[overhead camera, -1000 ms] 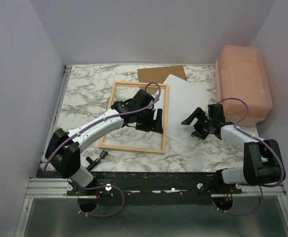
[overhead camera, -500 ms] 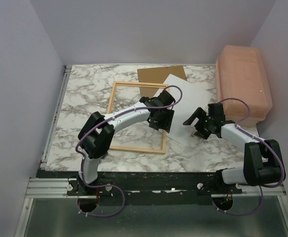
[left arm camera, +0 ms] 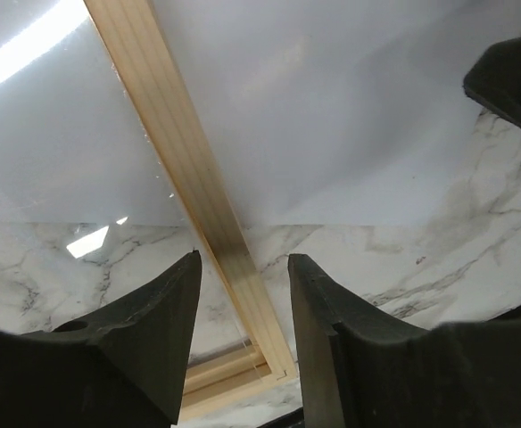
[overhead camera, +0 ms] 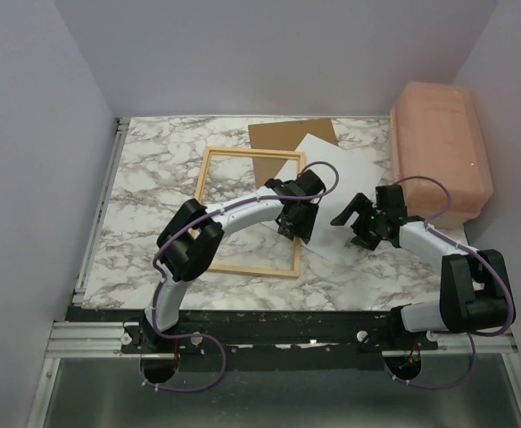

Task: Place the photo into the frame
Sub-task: Move the photo frame to the center of the board.

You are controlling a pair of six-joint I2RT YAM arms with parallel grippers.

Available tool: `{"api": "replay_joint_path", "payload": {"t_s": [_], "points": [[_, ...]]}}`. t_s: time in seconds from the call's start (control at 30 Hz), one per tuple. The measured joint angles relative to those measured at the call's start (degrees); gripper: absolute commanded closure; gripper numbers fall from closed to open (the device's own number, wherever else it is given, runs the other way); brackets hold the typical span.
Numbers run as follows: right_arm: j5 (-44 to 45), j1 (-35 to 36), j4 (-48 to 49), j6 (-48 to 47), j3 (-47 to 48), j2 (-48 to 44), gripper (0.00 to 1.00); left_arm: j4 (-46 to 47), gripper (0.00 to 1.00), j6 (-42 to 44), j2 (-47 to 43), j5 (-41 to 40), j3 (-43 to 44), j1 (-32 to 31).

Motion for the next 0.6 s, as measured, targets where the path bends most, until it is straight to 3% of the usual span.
{"api": "replay_joint_path", "payload": {"t_s": [0.27, 0.5, 0.6], "points": [[-0.1, 0.0, 0.0, -0.2, 0.0, 0.0, 0.05, 0.0, 0.66, -0.2, 2.4, 0.0, 0.1, 0.0], [-0.2, 0.0, 0.0, -0.6, 0.0, 0.0, 0.05, -0.5, 0.96, -1.1, 2.7, -0.3, 0.6, 0.0], [-0.3, 0.0, 0.0, -0.9, 0.0, 0.0, 0.05, -2.0, 1.0, -2.1, 3.4, -0.6, 1.9, 0.0]]}}
